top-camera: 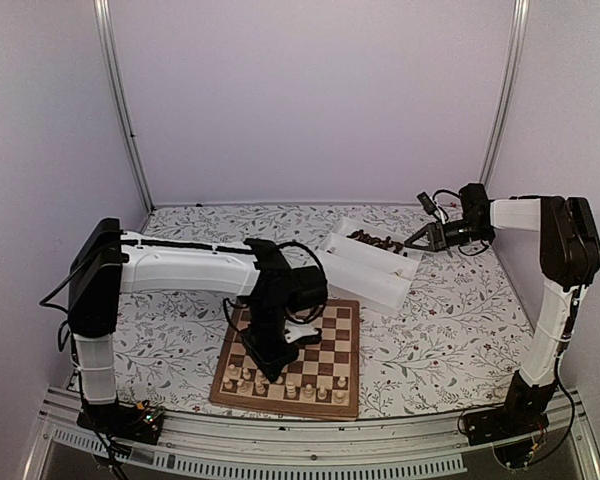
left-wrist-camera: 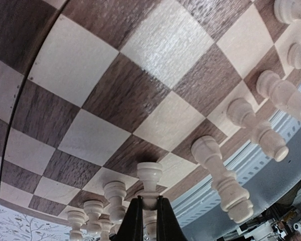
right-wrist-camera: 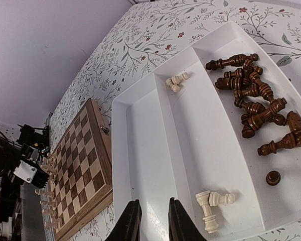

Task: Set up the chess pieces on the board
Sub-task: Place the chess piece on the chessboard.

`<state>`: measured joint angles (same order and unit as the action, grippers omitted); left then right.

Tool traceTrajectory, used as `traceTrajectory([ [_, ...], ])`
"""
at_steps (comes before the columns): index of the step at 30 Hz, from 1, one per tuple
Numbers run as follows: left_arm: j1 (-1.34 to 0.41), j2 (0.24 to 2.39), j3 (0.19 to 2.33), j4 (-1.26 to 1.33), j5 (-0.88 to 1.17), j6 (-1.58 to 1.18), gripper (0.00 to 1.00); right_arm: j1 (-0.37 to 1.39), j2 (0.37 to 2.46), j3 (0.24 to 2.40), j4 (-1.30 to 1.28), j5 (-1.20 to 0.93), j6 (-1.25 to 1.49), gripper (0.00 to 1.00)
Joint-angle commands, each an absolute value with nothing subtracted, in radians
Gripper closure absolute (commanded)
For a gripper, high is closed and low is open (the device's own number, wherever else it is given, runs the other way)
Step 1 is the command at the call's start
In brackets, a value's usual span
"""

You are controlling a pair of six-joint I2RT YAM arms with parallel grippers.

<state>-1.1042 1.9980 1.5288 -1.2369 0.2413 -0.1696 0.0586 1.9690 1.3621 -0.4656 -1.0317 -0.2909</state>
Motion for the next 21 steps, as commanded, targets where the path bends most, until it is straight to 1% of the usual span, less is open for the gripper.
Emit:
traceTrajectory([
  [1, -1.123, 2.011, 1.557, -1.243, 0.243, -0.176, 0.96, 0.057, 1.936, 1.37, -0.485, -1.057, -0.308, 0.78],
  [10, -1.127, 2.002, 1.597, -1.243, 0.238, -0.181, 0.82, 0.056, 1.937, 1.37, -0.486, -1.06, -0.309, 0.78],
  [18, -1.131, 2.014, 1.594, -1.246, 0.211, -0.179, 0.76, 0.057, 1.937, 1.37, -0.49, -1.06, -0.308, 0.78],
  [20, -1.134, 2.009, 1.601, -1.246, 0.207, -0.18, 0.72, 0.056, 1.937, 1.37, -0.489, -1.061, -0.309, 0.78],
  [21, -1.136, 2.007, 1.603, -1.246, 0.209, -0.18, 0.69, 0.056, 1.937, 1.37, -0.489, -1.061, -0.309, 0.78],
])
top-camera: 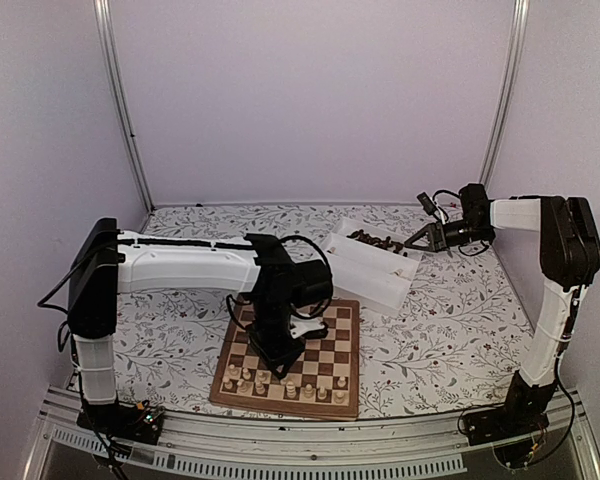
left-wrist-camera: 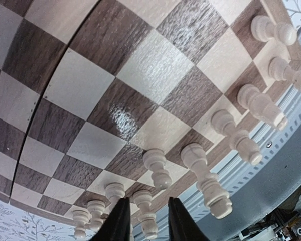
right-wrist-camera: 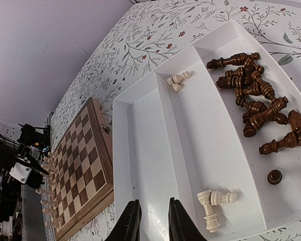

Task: Set up the chess pieces on the board
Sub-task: Place the chess piece on the chessboard.

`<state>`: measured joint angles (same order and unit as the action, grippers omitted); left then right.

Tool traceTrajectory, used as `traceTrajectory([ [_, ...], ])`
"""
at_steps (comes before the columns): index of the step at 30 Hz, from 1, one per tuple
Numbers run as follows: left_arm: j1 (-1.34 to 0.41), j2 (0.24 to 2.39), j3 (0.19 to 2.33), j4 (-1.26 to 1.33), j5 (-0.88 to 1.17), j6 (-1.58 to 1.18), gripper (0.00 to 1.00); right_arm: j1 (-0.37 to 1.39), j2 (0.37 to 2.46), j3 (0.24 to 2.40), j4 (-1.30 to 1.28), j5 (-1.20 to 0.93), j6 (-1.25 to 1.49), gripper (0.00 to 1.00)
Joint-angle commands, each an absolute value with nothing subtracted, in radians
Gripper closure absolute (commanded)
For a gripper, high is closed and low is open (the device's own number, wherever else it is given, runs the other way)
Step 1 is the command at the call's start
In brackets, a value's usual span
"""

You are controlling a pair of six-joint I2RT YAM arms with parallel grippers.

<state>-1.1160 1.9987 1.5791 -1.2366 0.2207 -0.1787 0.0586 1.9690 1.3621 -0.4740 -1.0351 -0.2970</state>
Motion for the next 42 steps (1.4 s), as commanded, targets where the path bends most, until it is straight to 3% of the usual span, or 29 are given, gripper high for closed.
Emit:
traceTrajectory([
  [1, -1.139, 2.007, 1.603, -1.244, 0.209, -0.177, 0.64, 0.056, 1.937, 1.37, -0.489, -1.063, -0.309, 0.78],
  [9, -1.155, 2.048, 1.616, -1.229, 0.199, -0.168, 0.62, 0.055, 1.941, 1.37, -0.492, -1.066, -0.307, 0.78],
  [28, -1.157, 2.053, 1.609, -1.233, 0.176, -0.164, 0.81, 0.056, 1.945, 1.371, -0.493, -1.068, -0.308, 0.78],
  [39, -1.155, 2.027, 1.56, -1.242, 0.156, -0.176, 0.82, 0.056, 1.945, 1.37, -0.492, -1.069, -0.305, 0.78],
  [42, -1.155, 2.026, 1.57, -1.234, 0.151, -0.179, 0.77, 0.057, 1.944, 1.37, -0.493, -1.069, -0.304, 0.78],
])
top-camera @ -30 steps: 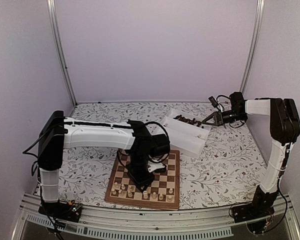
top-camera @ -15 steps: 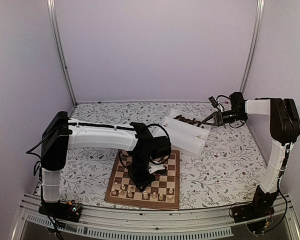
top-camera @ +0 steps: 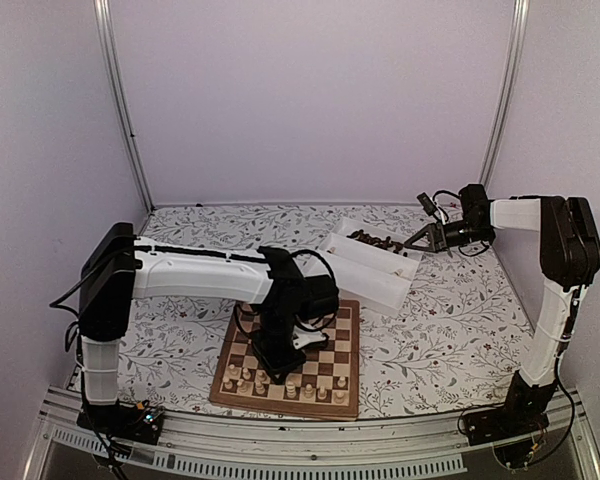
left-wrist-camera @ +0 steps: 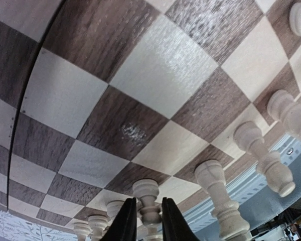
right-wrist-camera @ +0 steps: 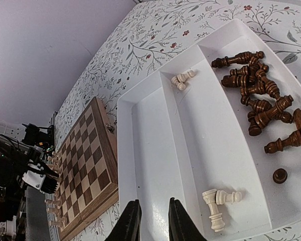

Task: Set up the chess pieces on the board
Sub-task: Place the chess piece on the chessboard, then pick up the chess piece from the storage box.

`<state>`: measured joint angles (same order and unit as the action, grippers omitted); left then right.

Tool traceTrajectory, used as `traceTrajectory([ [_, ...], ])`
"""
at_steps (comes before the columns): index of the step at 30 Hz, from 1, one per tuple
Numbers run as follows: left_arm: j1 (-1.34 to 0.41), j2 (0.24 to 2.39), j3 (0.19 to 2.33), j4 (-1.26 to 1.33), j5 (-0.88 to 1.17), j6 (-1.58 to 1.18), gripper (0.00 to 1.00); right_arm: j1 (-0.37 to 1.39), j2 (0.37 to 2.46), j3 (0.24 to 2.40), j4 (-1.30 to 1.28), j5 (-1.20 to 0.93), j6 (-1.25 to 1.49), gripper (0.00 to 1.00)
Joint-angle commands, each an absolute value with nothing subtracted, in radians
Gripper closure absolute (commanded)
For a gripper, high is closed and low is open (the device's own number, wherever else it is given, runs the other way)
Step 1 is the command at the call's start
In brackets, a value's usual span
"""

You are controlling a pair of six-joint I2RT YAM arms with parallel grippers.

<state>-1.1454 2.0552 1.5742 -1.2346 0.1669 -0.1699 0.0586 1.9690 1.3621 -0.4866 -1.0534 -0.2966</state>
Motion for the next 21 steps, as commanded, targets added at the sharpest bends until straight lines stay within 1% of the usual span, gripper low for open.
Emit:
traceTrajectory([
  [1, -1.155, 2.026, 1.577, -1.231, 0.152, -0.18, 0.74, 0.056, 1.943, 1.37, -0.492, -1.071, -0.304, 0.78],
  [4, -1.157, 2.02, 1.603, -1.223, 0.15, -0.18, 0.69, 0.056, 1.939, 1.372, -0.495, -1.072, -0.304, 0.78],
  [6, -1.156, 2.01, 1.632, -1.223, 0.141, -0.179, 0.68, 0.056, 1.931, 1.387, -0.509, -1.069, -0.306, 0.77],
  [9, -1.153, 1.991, 1.694, -1.242, 0.105, -0.176, 0.65, 0.056, 1.89, 1.447, -0.562, -1.031, -0.321, 0.73],
  [11, -1.146, 1.98, 1.749, -1.257, 0.084, -0.166, 0.65, 0.056, 1.832, 1.482, -0.574, -0.978, -0.332, 0.69],
  [13, -1.131, 1.966, 1.795, -1.256, 0.046, -0.155, 0.65, 0.057, 1.77, 1.523, -0.575, -0.914, -0.342, 0.59],
  [14, -1.118, 1.961, 1.821, -1.254, 0.031, -0.15, 0.65, 0.057, 1.742, 1.546, -0.573, -0.88, -0.353, 0.51],
  [15, -1.104, 1.958, 1.851, -1.252, 0.012, -0.144, 0.65, 0.056, 1.703, 1.566, -0.564, -0.84, -0.359, 0.12],
  [16, -1.09, 1.959, 1.892, -1.249, -0.026, -0.139, 0.64, 0.056, 1.673, 1.58, -0.548, -0.81, -0.365, 0.02],
  [19, -1.045, 1.97, 2.001, -1.203, -0.145, -0.096, 0.63, 0.057, 1.612, 1.559, -0.435, -0.731, -0.338, 0.01],
  [21, -1.025, 1.967, 2.02, -1.114, -0.244, -0.048, 0.59, 0.056, 1.596, 1.526, -0.384, -0.768, -0.283, 0.01],
])
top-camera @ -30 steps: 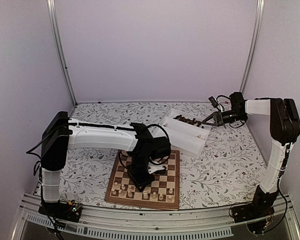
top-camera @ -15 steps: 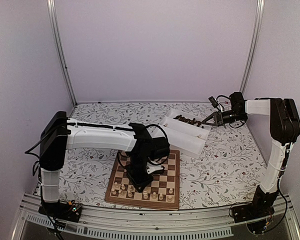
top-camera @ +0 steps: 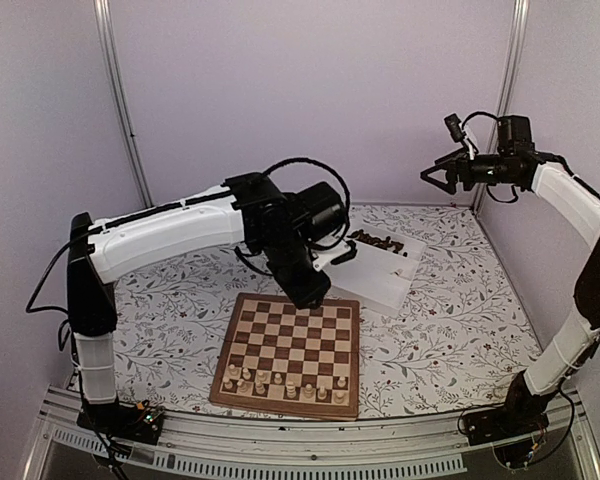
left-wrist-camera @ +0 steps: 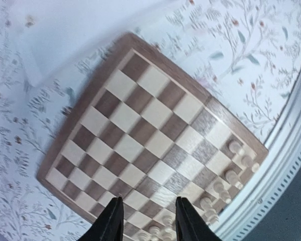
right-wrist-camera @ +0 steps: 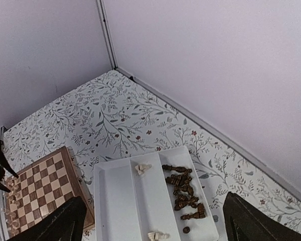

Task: Set up the chess pieces on the board
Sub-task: Pick up the chess piece from the storage box.

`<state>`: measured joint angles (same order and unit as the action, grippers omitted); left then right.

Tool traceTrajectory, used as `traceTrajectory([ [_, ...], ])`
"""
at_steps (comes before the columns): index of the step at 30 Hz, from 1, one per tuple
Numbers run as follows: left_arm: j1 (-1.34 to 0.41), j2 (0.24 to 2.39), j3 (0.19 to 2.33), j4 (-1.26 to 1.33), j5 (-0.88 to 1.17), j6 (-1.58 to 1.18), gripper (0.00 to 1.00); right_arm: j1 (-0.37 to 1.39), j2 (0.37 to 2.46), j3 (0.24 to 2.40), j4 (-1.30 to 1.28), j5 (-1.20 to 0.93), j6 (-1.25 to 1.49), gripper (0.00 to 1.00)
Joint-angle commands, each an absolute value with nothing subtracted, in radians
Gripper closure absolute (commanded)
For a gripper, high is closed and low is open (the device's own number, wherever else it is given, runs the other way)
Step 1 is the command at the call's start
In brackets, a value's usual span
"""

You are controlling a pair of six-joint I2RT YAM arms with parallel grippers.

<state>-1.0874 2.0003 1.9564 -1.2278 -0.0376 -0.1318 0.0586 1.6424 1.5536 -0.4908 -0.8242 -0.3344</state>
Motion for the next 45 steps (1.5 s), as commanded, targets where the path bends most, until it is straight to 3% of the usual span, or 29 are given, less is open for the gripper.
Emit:
traceTrajectory([
  [1, -1.014, 1.96, 2.009, -1.048, -0.294, -0.018, 0.56, 0.056, 1.606, 1.521, -0.386, -0.826, -0.299, 0.01],
  [3, -0.997, 1.944, 1.968, -0.887, -0.436, 0.018, 0.46, 0.058, 1.641, 1.54, -0.405, -0.885, -0.338, 0.05],
  [6, -0.947, 1.908, 1.85, -0.606, -0.504, 0.073, 0.15, 0.065, 1.739, 1.604, -0.468, -0.894, -0.356, 0.32],
  [8, -0.902, 1.909, 1.79, -0.455, -0.463, 0.069, 0.05, 0.083, 1.798, 1.627, -0.491, -0.846, -0.374, 0.43],
  [10, -0.845, 1.951, 1.806, -0.414, -0.377, 0.025, 0.06, 0.109, 1.838, 1.63, -0.5, -0.783, -0.383, 0.47],
  [15, -0.682, 2.129, 1.99, -0.5, -0.072, -0.121, 0.22, 0.165, 1.948, 1.656, -0.544, -0.633, -0.436, 0.57],
  [19, -0.617, 2.208, 2.002, -0.467, 0.141, -0.19, 0.27, 0.192, 2.046, 1.717, -0.621, -0.555, -0.443, 0.66],
  [26, -0.615, 2.238, 1.96, -0.44, 0.211, -0.206, 0.28, 0.231, 2.111, 1.729, -0.729, -0.426, -0.549, 0.75],
  [45, -0.615, 2.154, 1.8, -0.413, 0.297, -0.205, 0.28, 0.275, 2.176, 1.778, -0.916, -0.33, -1.031, 0.78],
])
